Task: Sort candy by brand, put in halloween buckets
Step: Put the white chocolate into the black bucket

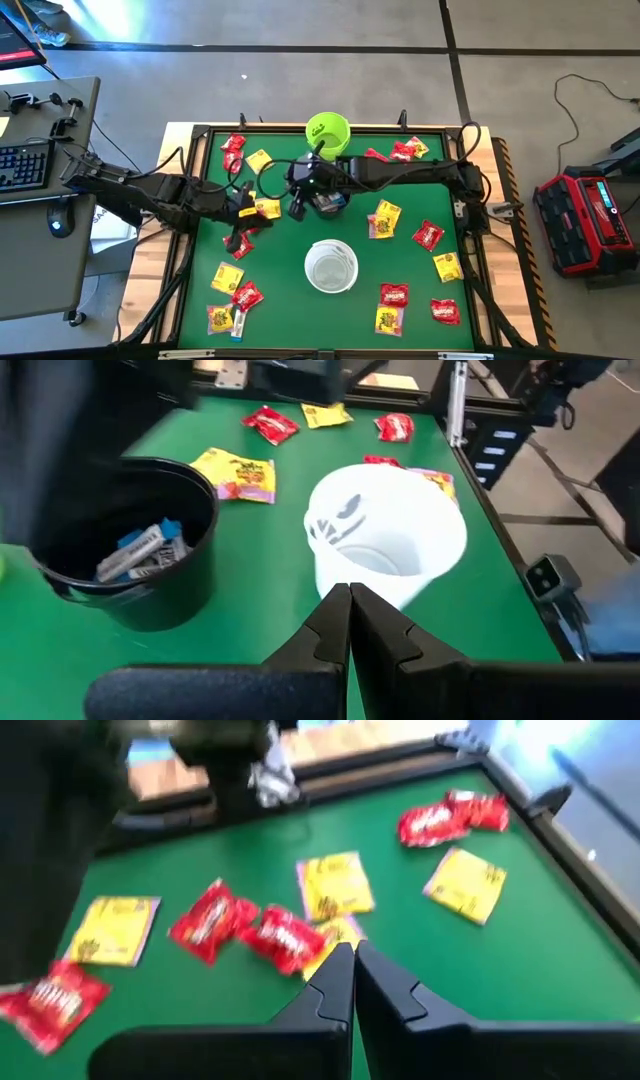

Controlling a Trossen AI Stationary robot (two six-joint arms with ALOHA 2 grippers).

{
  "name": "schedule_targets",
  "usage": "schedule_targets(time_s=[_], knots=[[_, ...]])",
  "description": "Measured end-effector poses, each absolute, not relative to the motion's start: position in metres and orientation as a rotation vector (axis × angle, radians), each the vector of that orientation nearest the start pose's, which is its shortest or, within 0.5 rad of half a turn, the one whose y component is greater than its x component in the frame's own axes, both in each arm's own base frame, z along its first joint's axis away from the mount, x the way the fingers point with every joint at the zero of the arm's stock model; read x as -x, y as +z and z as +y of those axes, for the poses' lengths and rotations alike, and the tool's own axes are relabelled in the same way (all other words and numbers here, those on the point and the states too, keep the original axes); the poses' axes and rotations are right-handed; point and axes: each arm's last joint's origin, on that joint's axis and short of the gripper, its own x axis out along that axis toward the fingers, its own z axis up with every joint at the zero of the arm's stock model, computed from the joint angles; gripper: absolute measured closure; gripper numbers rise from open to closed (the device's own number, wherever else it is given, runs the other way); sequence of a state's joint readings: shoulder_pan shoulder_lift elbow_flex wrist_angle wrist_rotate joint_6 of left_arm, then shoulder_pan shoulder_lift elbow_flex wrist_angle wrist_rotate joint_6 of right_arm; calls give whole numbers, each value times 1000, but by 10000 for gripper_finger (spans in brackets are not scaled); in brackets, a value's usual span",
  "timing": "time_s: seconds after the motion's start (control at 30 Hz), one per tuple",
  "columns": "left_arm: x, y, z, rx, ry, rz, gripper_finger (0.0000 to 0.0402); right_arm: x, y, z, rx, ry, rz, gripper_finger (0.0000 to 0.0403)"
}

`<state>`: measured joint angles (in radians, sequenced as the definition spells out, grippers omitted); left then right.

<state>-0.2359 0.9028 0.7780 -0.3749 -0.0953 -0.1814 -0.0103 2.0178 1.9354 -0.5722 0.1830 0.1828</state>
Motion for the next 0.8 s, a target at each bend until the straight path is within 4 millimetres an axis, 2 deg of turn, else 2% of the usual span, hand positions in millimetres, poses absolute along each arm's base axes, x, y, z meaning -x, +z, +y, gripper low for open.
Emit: schedule_targets(time_s=[0.13,0.3,0.37,0.47,0.6,0.7,0.8], knots=[[-186,292,-42,93,-97,528,402,-462,328,-12,-52,-320,569,403],[-186,291,-42,92,-94,528,402,-458,325,1,58,-499,598,403],[-186,291,-42,91,-94,528,401,-456,322,0,47,-503,625,403],[-186,291,-42,90,-94,528,402,-455,321,-10,-61,-548,615,403],[-186,291,-42,75,-106,528,402,-456,320,-19,-136,-488,624,403],[-186,291,-43,73,-134,531,402,-454,311,-12,-74,-493,664,403],[-186,291,-44,60,-157,533,402,-450,293,-3,-22,-498,722,403]])
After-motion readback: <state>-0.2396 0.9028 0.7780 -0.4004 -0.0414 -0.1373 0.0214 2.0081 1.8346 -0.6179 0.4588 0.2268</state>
